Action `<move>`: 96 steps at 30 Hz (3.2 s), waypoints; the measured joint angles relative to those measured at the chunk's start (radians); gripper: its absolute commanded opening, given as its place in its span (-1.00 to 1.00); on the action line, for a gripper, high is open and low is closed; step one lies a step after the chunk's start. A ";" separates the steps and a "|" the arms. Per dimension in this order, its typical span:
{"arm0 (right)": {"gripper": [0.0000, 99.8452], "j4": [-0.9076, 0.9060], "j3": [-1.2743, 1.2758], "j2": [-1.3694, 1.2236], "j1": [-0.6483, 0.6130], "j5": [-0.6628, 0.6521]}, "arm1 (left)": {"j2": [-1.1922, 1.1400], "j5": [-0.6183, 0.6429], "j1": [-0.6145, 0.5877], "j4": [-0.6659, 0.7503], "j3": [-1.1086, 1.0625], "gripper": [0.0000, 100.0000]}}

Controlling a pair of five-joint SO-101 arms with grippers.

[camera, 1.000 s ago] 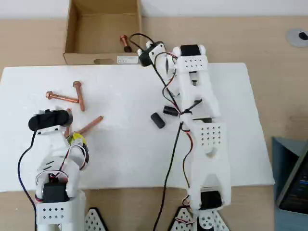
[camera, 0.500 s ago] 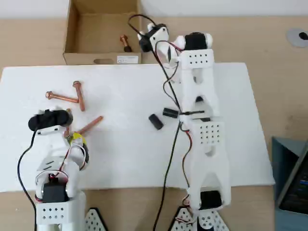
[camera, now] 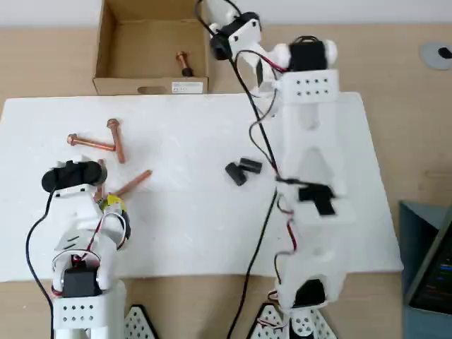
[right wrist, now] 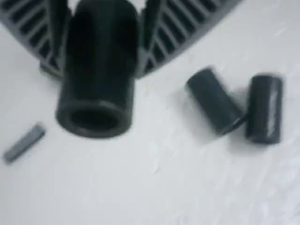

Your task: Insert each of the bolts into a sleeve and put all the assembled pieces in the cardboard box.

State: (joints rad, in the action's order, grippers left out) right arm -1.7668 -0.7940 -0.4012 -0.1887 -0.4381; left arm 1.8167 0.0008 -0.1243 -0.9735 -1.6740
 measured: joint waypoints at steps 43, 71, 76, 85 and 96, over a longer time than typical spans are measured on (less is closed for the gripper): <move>-0.98 0.167 1.384 1.235 0.175 0.387 | -1.402 0.000 0.000 0.034 1.119 -0.85; -0.98 0.180 1.459 1.350 0.176 0.387 | -2.277 0.000 -0.048 -0.318 1.981 -0.84; -0.98 0.180 1.459 1.350 0.176 0.387 | -2.314 0.000 -0.048 -0.324 2.022 -0.84; -0.98 0.180 1.459 1.350 0.176 0.387 | -2.404 0.000 -0.026 -0.324 2.051 -0.84; -0.98 0.180 1.459 1.350 0.176 0.387 | -2.549 -0.002 -0.018 -0.331 2.182 -1.00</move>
State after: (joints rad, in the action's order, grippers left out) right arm -1.5873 0.6651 0.9490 -0.0123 -0.0514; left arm -0.7319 -0.0008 -0.1427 -1.3050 0.5079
